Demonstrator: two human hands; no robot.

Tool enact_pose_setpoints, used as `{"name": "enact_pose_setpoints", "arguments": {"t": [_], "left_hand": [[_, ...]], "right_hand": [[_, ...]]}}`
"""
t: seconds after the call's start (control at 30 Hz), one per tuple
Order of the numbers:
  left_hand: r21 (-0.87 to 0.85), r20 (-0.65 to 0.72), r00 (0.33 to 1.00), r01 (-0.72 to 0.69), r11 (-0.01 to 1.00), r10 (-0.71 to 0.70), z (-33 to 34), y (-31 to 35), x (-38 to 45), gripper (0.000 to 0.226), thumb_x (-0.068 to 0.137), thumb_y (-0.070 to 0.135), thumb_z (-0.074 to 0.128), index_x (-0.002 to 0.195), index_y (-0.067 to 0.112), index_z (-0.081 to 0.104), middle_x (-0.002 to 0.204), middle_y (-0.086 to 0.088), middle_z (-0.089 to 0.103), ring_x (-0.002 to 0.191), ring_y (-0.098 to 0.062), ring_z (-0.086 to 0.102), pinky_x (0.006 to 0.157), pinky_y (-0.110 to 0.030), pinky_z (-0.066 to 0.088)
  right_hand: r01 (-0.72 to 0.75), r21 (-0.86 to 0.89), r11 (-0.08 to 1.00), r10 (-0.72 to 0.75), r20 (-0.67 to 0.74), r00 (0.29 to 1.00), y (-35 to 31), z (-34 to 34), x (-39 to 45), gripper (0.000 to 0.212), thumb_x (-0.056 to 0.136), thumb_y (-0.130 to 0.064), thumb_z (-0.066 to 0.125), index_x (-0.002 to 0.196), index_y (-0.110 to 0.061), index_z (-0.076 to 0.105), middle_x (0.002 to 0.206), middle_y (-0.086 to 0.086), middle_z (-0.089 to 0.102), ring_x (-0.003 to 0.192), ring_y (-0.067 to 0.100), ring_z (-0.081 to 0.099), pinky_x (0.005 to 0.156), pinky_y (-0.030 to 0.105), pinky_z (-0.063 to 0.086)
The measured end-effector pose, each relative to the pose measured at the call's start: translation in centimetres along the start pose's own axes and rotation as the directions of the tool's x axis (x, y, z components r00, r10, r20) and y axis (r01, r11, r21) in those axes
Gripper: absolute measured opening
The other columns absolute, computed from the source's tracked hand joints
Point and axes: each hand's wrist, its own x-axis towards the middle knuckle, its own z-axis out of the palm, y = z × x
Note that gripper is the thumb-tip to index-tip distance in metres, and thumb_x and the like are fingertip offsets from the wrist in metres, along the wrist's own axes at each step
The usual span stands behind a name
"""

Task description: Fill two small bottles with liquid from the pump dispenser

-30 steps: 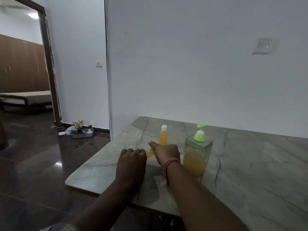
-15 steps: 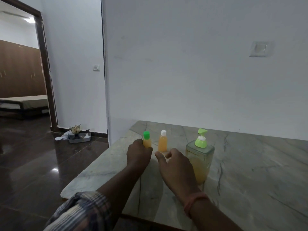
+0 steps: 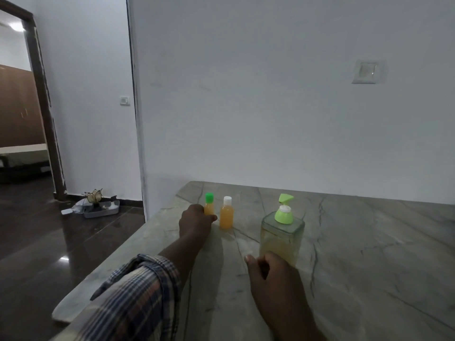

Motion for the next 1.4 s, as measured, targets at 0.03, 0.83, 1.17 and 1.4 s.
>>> {"name": "enact_pose_setpoints", "arguments": {"t": [0.03,0.83,1.17,1.4], "left_hand": [[-0.004,-0.001,1.0,0.005,1.0,-0.005,0.2,-0.1,0.1,0.032,0.079,0.037,0.08,0.094,0.011,0.071,0.09,-0.007,0.073,0.073,-0.021,0.061,0.064,-0.03,0.045],[-0.546,0.384,0.854,-0.097,0.832,0.351,-0.7,7.2,-14.7,0.023,0.095,0.03,0.057,0.112,0.023,0.07,0.103,0.002,0.076,0.102,-0.019,0.069,0.092,-0.049,0.056],[-0.463,0.221,0.919,-0.195,0.864,0.326,3.4,6.7,-5.7,0.04,0.084,0.025,0.065,0.123,0.023,0.067,0.118,0.004,0.073,0.113,-0.012,0.065,0.096,-0.047,0.055],[-0.447,0.299,0.912,-0.127,0.885,0.282,4.8,5.5,-2.8,0.048,0.091,0.024,0.063,0.138,0.021,0.055,0.131,-0.001,0.065,0.118,-0.017,0.062,0.097,-0.047,0.054]], "right_hand": [[-0.004,0.01,1.0,0.004,-0.013,1.0,0.2,-0.1,0.0,0.043,0.093,-0.051,0.058,0.065,-0.019,0.052,0.057,-0.004,0.055,0.054,0.003,0.053,0.051,0.018,0.037],[-0.217,0.286,0.933,0.212,0.05,0.976,2.0,-3.3,3.8,0.062,0.096,-0.02,0.056,0.152,-0.018,0.031,0.139,0.008,0.056,0.124,0.027,0.056,0.105,0.043,0.045],[-0.223,0.419,0.88,0.17,0.161,0.972,3.7,1.3,12.7,0.059,0.093,-0.021,0.058,0.148,-0.027,0.035,0.135,0.0,0.057,0.12,0.021,0.057,0.106,0.044,0.045],[-0.167,0.442,0.881,0.095,0.179,0.979,5.1,2.6,13.5,0.063,0.094,-0.013,0.052,0.15,-0.029,0.029,0.14,-0.001,0.05,0.12,0.017,0.052,0.102,0.04,0.048]]}}
